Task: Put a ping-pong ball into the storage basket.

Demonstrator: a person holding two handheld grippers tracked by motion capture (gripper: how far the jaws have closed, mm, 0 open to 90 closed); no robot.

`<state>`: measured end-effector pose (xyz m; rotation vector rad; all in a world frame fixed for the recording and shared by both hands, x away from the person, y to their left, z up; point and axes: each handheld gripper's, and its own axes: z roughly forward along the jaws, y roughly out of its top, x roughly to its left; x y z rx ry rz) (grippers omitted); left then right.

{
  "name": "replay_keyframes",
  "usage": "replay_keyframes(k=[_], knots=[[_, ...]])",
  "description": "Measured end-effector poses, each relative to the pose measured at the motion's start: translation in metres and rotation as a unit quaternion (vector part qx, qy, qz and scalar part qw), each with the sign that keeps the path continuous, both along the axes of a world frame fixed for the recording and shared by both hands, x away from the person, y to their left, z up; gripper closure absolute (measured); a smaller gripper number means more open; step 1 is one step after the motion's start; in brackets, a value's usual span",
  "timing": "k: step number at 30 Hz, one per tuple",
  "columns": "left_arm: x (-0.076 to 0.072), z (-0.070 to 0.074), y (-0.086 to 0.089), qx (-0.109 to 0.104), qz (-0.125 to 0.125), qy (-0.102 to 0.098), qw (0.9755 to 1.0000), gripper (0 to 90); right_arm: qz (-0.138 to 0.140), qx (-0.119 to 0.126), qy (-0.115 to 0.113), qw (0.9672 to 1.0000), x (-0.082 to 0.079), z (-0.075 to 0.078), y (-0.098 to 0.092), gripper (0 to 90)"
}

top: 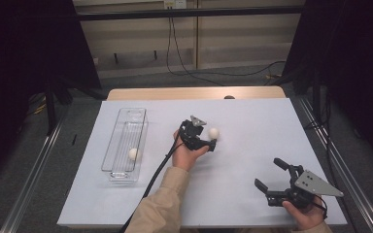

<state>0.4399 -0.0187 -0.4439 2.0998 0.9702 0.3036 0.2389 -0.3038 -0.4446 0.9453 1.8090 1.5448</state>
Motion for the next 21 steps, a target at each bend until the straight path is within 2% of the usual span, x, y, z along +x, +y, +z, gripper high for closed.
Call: replay_keyframes(k=[21], knots=[[0.0043,-0.0041,-0.0061,0.001,0.005,-0.004,1.0000,13.9,0.001,-0.001,-0.001,1.0000,0.0000,-0.0001,0.0003,4.4]])
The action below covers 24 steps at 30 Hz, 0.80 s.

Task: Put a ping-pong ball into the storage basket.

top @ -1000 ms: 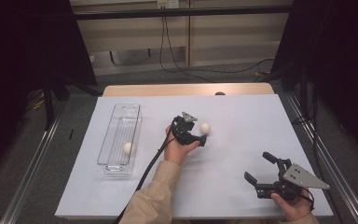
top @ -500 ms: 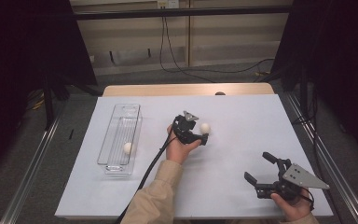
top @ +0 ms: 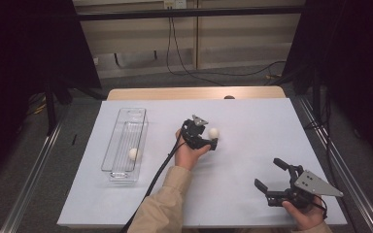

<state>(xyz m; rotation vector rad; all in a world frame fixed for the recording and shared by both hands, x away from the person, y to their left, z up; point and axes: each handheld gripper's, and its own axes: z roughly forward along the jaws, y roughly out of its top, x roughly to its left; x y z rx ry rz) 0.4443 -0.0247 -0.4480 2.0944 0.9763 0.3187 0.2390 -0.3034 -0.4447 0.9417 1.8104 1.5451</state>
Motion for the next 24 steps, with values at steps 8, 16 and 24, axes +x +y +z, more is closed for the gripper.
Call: replay_keyframes(k=[8,16,24], knots=[[0.0009,0.0002,-0.0012,0.005,-0.002,-0.007,1.0000,15.6,0.000,0.000,-0.001,1.0000,0.0000,0.0001,-0.0001,4.4],[0.0024,-0.0014,-0.0035,0.004,0.000,-0.012,0.9999,19.7,0.000,0.000,-0.001,1.0000,-0.0001,0.0001,0.0001,4.4],[0.0043,-0.0039,-0.0091,0.000,-0.004,-0.009,1.0000,21.8,0.000,0.000,0.000,1.0000,0.0000,0.0001,0.0001,4.4]])
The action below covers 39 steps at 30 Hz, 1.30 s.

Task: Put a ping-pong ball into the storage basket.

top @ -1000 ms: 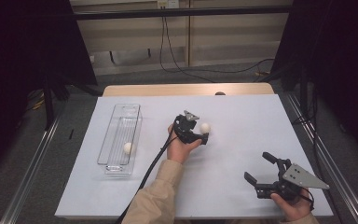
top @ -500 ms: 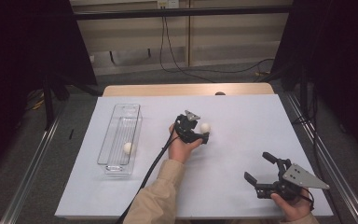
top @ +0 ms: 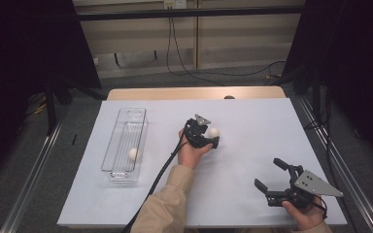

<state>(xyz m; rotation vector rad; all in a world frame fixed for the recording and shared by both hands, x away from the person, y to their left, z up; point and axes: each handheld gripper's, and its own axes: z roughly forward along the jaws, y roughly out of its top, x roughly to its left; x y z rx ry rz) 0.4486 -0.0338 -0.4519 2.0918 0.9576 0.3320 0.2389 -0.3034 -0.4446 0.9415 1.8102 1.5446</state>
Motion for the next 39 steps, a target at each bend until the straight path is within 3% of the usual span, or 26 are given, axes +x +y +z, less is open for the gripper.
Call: replay_keyframes(k=[39], knots=[[0.011,-0.010,-0.011,0.001,0.006,0.009,0.9999,35.8,0.001,0.000,-0.001,1.0000,0.000,0.000,0.000,4.4]])
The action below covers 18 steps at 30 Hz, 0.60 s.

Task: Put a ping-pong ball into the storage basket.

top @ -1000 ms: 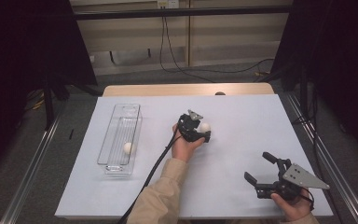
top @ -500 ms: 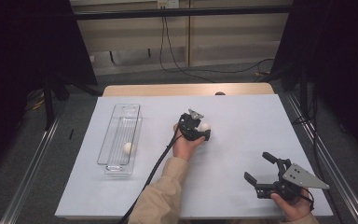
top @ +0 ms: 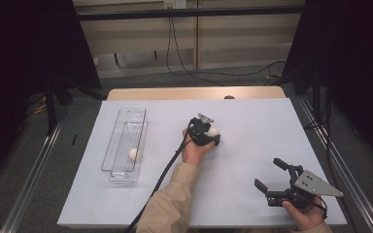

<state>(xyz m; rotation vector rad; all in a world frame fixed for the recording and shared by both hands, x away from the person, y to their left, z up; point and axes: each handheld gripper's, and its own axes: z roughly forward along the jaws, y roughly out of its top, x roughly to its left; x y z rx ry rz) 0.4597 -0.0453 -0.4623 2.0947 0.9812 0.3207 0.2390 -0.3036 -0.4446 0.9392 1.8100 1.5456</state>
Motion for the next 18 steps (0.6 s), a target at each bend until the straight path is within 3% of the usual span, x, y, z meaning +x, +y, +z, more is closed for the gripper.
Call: replay_keyframes(k=[8,18], knots=[[0.0023,-0.0024,-0.0020,-0.010,-0.001,0.007,0.9999,39.0,0.000,0.001,0.000,1.0000,0.0000,0.0001,-0.0001,4.4],[0.0032,-0.0047,-0.0050,-0.006,0.000,0.007,1.0000,43.1,0.000,0.000,0.002,1.0000,-0.0002,0.0000,-0.0002,4.4]])
